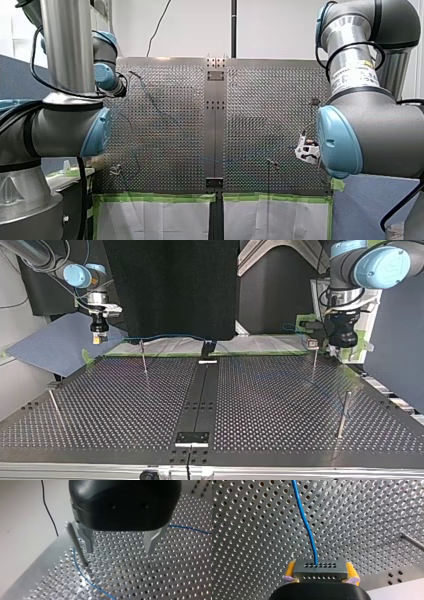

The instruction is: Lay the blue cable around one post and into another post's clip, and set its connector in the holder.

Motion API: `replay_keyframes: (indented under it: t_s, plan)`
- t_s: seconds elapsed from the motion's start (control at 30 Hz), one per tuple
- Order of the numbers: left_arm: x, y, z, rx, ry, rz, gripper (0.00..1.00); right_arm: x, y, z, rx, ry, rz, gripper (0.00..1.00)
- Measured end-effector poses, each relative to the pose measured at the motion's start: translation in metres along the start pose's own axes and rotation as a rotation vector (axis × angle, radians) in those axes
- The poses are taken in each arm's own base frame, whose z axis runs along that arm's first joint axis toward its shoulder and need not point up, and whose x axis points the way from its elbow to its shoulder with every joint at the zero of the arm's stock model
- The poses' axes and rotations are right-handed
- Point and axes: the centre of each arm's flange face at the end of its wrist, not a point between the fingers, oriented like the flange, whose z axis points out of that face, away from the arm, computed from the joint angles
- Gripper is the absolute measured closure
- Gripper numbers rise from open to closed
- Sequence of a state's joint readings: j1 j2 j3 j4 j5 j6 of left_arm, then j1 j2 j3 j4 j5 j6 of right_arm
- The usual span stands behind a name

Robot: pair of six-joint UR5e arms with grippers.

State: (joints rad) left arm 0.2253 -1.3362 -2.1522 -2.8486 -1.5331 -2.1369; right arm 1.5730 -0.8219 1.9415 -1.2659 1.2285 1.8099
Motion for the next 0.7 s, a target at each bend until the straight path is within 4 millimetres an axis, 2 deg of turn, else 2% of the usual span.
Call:
replay_keyframes:
  t_s: [0.27, 0.5, 0.7]
  plan:
    - [-0.019, -0.006, -0.017, -0.048, -0.038, 0.061, 0.00, -0.001, -0.001, 0.000, 0.000, -0.005, 0.009, 1.00]
    - [-0.047, -0.017, -0.027, -0.093, -0.089, 0.126, 0.00, -0.001, -0.001, -0.001, -0.001, -0.009, 0.024, 1.00]
    - [-0.051, -0.016, -0.033, -0.155, -0.072, 0.185, 0.00, -0.001, -0.002, -0.001, 0.000, -0.010, 0.026, 1.00]
